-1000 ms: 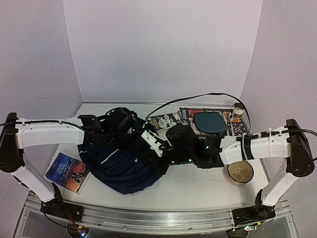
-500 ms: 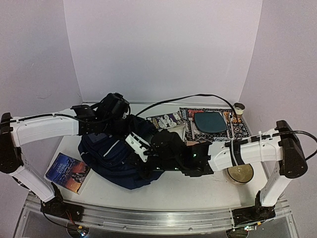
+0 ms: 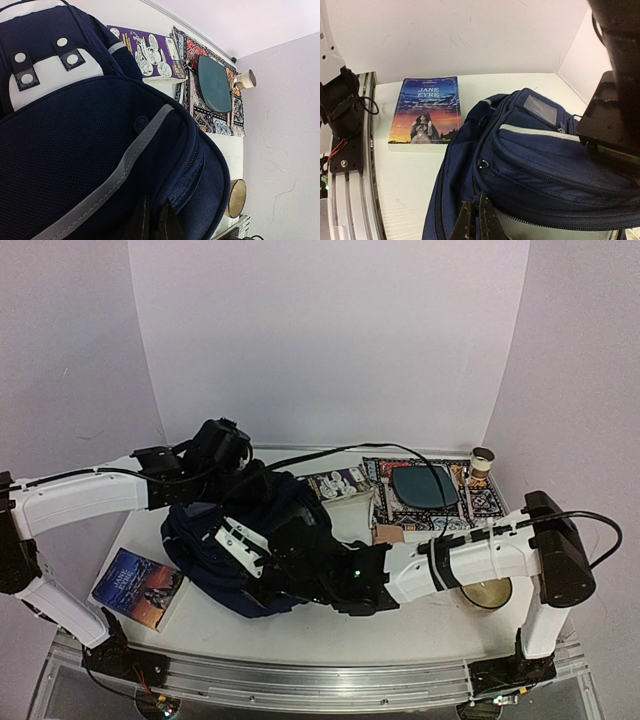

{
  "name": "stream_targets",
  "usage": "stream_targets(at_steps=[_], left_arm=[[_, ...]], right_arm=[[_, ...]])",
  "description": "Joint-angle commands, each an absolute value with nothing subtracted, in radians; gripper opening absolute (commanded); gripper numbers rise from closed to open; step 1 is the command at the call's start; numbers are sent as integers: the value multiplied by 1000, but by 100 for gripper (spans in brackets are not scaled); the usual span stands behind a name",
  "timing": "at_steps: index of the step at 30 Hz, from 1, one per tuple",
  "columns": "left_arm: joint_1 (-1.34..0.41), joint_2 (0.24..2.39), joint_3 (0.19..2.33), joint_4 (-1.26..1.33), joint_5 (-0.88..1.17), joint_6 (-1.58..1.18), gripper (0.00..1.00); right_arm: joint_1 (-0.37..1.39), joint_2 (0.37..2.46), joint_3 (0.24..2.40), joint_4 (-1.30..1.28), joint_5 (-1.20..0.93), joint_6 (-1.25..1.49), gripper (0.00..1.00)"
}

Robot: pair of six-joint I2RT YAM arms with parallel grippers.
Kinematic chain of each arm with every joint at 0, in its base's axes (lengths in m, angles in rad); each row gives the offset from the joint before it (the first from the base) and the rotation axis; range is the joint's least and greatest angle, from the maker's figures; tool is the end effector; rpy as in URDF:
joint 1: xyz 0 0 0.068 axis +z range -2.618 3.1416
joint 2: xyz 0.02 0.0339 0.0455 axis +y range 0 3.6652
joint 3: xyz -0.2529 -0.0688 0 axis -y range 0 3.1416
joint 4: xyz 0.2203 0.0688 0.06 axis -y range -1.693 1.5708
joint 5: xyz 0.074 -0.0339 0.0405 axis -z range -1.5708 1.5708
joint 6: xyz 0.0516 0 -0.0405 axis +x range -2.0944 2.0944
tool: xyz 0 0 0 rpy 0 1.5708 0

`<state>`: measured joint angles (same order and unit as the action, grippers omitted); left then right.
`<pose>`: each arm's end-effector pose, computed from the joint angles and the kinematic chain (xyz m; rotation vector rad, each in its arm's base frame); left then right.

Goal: Pack the student bag
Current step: Unzip the second largest pocket of the student bag.

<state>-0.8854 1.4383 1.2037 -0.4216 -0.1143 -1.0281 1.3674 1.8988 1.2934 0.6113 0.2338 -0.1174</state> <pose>0.2033 -0.2394 0.2949 -0.2368 2.3719 -0.8798 0.1008 0.4295 0.2776 -0.9486 1.3153 0.7945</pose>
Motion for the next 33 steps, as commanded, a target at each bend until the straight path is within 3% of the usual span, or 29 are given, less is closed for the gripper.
stream_targets(at_steps=[1, 9, 13, 22, 33], left_arm=[[-878, 1324, 1274, -228, -149, -1039, 0], [-865, 1247, 1228, -395, -261, -829, 0], [-864, 1272, 1226, -398, -220, -849, 0], [-864, 1366, 1237, -192, -132, -1066, 0], [-864, 1420, 1236, -81, -59, -1127, 0]], right_arm=[[1388, 1876, 1282, 721, 268, -119, 0], [1387, 1770, 1140, 651, 318, -38, 0], [1387, 1768, 1122, 575, 205, 44, 0], [1404, 1927, 1285, 553, 10, 42, 0], [1403, 2074, 1450, 569, 121, -29, 0]])
